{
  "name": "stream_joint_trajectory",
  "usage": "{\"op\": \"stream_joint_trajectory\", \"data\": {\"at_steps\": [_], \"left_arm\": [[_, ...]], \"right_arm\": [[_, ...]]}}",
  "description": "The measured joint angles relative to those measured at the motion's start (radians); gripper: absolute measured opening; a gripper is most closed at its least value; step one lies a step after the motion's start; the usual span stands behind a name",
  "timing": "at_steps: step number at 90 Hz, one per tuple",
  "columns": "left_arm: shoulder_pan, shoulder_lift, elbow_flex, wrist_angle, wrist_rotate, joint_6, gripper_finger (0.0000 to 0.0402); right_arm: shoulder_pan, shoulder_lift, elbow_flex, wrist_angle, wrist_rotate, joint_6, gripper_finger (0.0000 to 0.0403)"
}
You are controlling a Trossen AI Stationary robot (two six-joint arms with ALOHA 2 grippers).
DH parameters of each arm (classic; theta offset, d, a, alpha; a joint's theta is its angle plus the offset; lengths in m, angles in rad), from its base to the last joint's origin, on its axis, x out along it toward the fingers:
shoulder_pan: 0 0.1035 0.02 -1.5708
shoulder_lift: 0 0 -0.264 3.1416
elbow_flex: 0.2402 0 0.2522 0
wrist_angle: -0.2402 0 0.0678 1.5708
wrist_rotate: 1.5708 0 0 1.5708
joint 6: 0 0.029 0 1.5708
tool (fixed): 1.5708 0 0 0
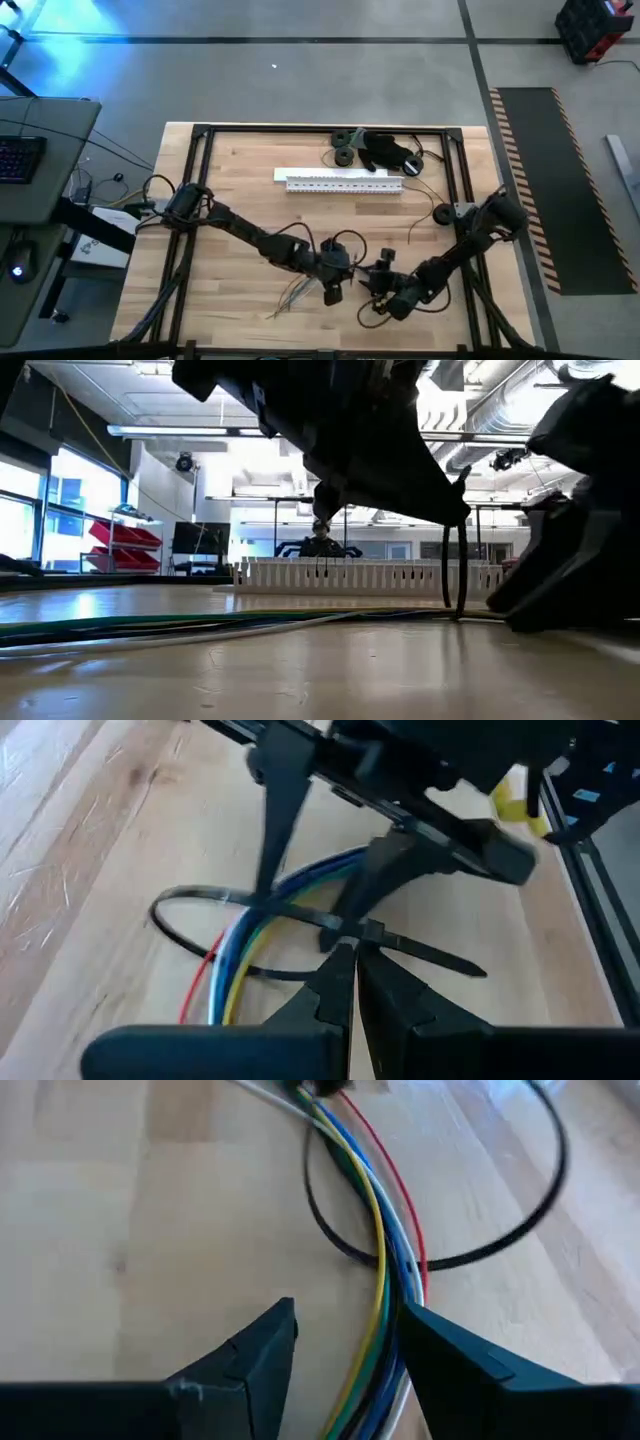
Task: Ziptie cables
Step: Wrap the cables together using a black zip tie
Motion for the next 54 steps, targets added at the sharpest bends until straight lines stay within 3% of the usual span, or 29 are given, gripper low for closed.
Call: {"op": "stream_joint_trajectory", "data": {"at_steps": [22, 30, 41, 54], "left_arm": [[0.0, 0.035, 0.0, 0.035, -0.012, 0.001, 0.0], [0.0, 0.045, 0.0, 0.041, -0.037, 0.001, 0.0], [0.001, 0.048, -0.002, 0.039, -0.071, 0.002, 0.0], [0.003, 0.057, -0.002, 0.055, -0.106, 0.014, 0.0]], "right_arm": [[-0.046, 0.001, -0.003, -0.029, 0.127, -0.306, 0.0167], [-0.046, -0.014, -0.004, -0.002, 0.125, -0.387, 0.0167], [-0.034, -0.064, -0.013, -0.048, 0.093, -0.344, 0.0167], [-0.003, -0.137, -0.01, -0.137, 0.089, -0.141, 0.0167]]}}
